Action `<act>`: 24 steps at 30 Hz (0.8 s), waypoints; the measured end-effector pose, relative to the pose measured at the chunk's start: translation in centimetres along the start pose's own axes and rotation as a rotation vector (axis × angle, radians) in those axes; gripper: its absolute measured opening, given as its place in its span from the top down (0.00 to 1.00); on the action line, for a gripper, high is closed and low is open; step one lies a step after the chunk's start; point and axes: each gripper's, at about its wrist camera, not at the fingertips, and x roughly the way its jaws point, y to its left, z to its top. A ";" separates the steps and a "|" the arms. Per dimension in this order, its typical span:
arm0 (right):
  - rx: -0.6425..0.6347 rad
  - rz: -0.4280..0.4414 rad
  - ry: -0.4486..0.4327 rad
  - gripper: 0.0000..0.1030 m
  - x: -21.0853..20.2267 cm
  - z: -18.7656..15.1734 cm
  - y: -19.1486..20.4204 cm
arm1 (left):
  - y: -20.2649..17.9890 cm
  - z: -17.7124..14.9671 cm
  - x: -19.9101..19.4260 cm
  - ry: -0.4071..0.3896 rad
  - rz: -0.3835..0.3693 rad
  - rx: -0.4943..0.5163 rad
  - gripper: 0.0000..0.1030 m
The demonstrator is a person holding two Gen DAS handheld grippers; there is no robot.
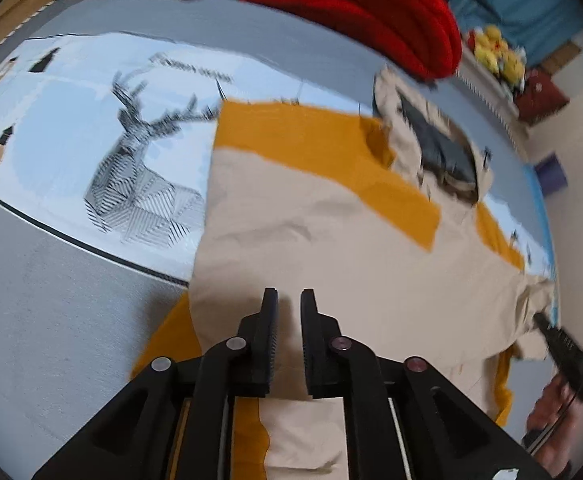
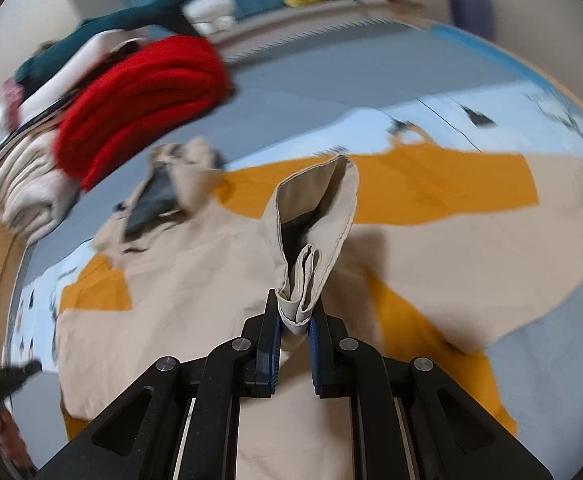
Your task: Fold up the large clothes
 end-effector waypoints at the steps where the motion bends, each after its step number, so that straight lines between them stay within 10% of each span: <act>1: 0.016 -0.004 0.008 0.87 0.3 0.1 -0.6 | -0.4 -0.3 0.7 0.020 0.010 0.010 0.86; 8: 0.157 0.007 0.075 0.74 2.0 0.6 -4.3 | -0.5 -2.3 4.8 0.161 0.131 0.051 0.77; 16: 0.265 -0.031 0.027 0.73 1.2 1.6 -7.8 | -2.6 -2.8 3.7 0.130 0.115 0.108 0.76; 21: 0.255 0.077 0.177 0.72 4.2 0.7 -7.0 | -2.3 -3.4 4.7 0.162 0.142 0.120 0.74; 24: 0.251 -0.015 0.275 0.72 6.3 -0.6 -7.4 | -1.6 -3.4 4.8 0.178 0.156 0.098 0.74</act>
